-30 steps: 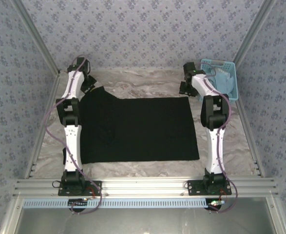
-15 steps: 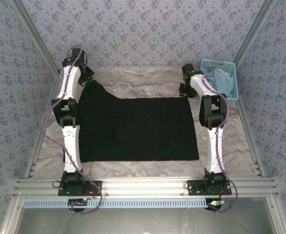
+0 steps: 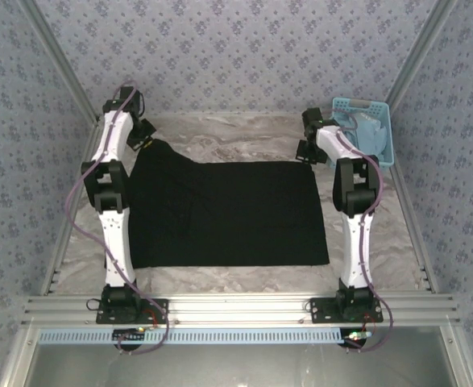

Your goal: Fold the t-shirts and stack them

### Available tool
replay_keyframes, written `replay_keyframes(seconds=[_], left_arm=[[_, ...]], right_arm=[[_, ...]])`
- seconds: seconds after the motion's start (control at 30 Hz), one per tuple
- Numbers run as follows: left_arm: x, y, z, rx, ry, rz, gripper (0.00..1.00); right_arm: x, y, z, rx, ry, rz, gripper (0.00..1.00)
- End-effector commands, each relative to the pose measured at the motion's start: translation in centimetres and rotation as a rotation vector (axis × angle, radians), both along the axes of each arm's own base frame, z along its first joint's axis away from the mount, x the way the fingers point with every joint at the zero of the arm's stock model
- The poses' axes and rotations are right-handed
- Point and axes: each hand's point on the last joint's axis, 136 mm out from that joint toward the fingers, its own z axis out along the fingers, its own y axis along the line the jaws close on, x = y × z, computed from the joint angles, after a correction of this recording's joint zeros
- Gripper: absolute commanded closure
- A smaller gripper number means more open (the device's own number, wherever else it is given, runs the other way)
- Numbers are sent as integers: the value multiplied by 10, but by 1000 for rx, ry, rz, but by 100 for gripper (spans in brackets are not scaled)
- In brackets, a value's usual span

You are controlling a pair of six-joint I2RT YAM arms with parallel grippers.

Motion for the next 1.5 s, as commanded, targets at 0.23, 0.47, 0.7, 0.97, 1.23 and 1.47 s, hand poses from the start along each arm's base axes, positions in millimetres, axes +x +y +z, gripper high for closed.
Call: replay_keyframes(seconds=[0.23, 0.47, 0.7, 0.97, 1.23, 1.47], left_arm=[[-71, 7, 56, 34, -65, 23, 100], [-152, 23, 68, 50, -54, 122, 100], [-229, 32, 65, 82, -38, 208, 100], [-289, 37, 52, 110, 4, 233, 100], [-327, 40, 43, 141, 48, 258, 100], [-369, 38, 24, 130, 119, 323, 100]], right_arm=[[-26, 7, 62, 46, -124, 23, 100], [-74, -7, 63, 23, -106, -55, 100], [-130, -11, 59, 38, -54, -97, 100], [-179, -14, 33, 37, 31, -96, 100], [-200, -20, 33, 1, 45, -108, 100], [-222, -22, 21, -7, 86, -119, 100]])
